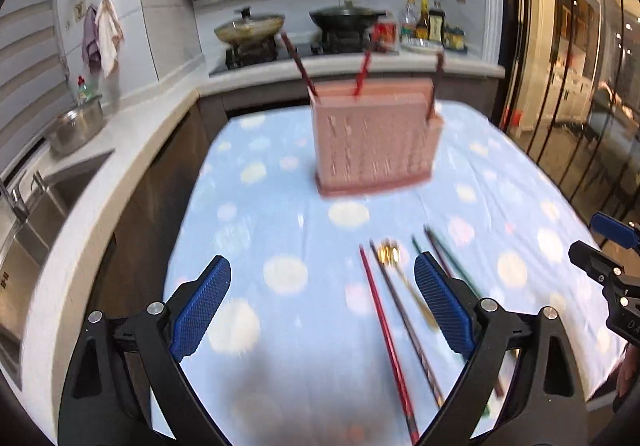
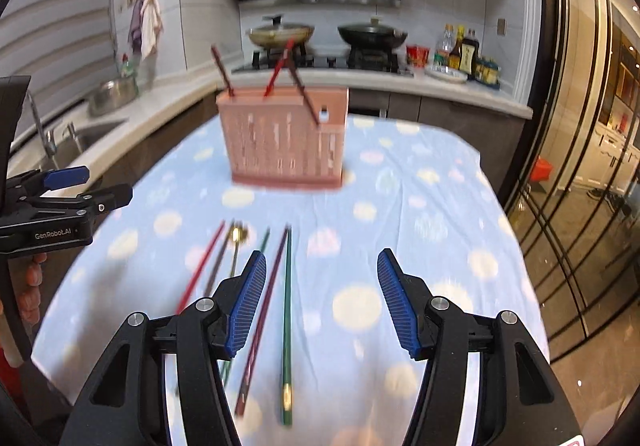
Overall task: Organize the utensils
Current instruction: 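Open both tools to release the chopsticks and withdraw from the holder, then grasp a green chopstick with the right tool while the left tool grasps a red chopstick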
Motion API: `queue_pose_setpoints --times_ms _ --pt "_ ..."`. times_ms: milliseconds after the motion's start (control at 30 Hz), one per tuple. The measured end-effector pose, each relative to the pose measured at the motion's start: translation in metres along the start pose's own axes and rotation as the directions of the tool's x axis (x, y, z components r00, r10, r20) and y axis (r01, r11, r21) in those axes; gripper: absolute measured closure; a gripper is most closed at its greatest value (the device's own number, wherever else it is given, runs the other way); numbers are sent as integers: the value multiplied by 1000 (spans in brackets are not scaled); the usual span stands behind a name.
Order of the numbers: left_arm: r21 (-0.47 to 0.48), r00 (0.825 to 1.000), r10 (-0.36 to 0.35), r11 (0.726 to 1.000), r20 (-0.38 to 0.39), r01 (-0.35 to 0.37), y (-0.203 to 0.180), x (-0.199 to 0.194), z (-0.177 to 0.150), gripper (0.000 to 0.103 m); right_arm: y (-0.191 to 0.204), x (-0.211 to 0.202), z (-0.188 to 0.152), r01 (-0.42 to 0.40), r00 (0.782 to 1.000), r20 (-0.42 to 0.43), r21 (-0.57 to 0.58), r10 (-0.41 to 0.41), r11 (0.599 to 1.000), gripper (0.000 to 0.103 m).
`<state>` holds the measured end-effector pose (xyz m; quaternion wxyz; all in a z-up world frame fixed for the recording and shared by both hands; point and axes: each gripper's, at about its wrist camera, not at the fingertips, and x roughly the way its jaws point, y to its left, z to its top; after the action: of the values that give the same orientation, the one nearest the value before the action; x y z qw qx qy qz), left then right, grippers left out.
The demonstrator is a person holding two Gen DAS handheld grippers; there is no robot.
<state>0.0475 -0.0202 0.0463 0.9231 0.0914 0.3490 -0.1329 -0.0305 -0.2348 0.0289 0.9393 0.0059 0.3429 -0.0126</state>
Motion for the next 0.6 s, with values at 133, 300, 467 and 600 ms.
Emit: queue_pose_setpoints --times_ms 133,300,467,600 --pt "-5 995 -23 1000 -102 22 -7 6 -44 14 0 3 -43 -7 995 -96 12 8 1000 47" --pt "-11 983 -38 999 -177 36 -17 10 -84 14 2 11 -79 -17 985 -170 36 23 999 47" --pt "-11 979 -46 999 -199 45 -24 6 -100 14 9 16 -92 -25 980 -195 37 32 999 48" --pt "-10 976 -51 999 -210 50 -28 4 -104 14 12 15 -94 -27 981 -191 31 32 999 48"
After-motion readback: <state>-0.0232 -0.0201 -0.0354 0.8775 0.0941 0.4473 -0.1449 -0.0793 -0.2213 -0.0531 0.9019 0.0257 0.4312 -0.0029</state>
